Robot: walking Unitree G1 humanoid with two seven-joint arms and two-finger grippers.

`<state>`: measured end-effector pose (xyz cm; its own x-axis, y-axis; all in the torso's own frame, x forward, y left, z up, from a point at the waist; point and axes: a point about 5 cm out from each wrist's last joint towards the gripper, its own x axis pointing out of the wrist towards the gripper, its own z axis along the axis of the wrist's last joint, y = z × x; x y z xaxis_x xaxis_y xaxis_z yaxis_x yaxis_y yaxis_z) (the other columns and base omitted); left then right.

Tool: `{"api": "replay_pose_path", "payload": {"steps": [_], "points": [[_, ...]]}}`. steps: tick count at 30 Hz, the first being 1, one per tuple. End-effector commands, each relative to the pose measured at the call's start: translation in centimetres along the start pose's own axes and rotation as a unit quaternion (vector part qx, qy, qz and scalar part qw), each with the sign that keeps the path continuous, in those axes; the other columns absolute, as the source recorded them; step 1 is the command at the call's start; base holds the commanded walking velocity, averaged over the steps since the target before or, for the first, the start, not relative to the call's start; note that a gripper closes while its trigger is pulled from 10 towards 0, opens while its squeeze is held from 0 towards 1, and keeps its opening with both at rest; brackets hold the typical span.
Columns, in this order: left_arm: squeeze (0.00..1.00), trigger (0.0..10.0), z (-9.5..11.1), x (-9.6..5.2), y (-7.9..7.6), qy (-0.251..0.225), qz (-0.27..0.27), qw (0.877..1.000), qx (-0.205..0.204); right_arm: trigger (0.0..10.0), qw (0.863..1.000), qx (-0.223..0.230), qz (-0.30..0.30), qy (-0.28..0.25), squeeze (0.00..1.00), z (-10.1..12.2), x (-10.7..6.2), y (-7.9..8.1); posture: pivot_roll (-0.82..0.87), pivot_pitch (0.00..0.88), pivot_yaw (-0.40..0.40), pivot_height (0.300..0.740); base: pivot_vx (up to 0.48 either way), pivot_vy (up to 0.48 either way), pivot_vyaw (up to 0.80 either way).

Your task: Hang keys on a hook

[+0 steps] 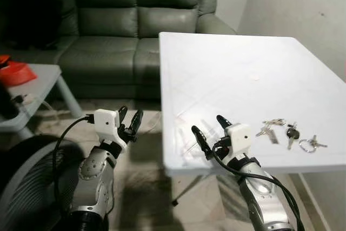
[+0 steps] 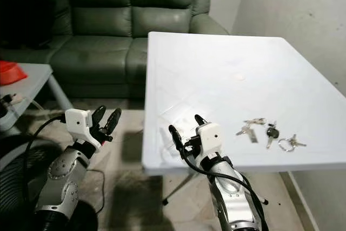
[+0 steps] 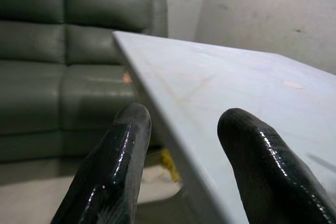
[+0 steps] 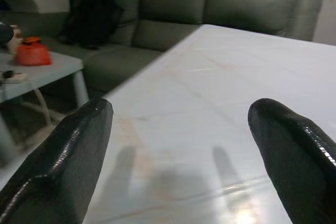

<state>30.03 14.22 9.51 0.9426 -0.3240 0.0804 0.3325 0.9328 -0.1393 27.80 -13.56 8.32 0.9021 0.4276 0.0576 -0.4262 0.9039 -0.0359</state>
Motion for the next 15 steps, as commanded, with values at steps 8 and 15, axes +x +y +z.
{"api": "replay_pose_path", "payload": {"steps": [8,15], "points": [[0.0,10.0,0.71,0.27,-0.79,-0.021,-0.015,1.0,0.003,10.0,1.0,0.002,-0.011,-0.012,0.0,0.53,-0.05,-0.58,-0.09,0.0,-0.037,0.74,0.0,0.0,0.0],[0.0,10.0,1.12,0.4,-0.62,-0.03,-0.008,0.999,0.012,10.0,1.0,0.002,-0.013,-0.011,0.0,0.55,0.0,-0.76,-0.09,0.0,-0.041,0.74,0.0,0.0,0.0]]}}
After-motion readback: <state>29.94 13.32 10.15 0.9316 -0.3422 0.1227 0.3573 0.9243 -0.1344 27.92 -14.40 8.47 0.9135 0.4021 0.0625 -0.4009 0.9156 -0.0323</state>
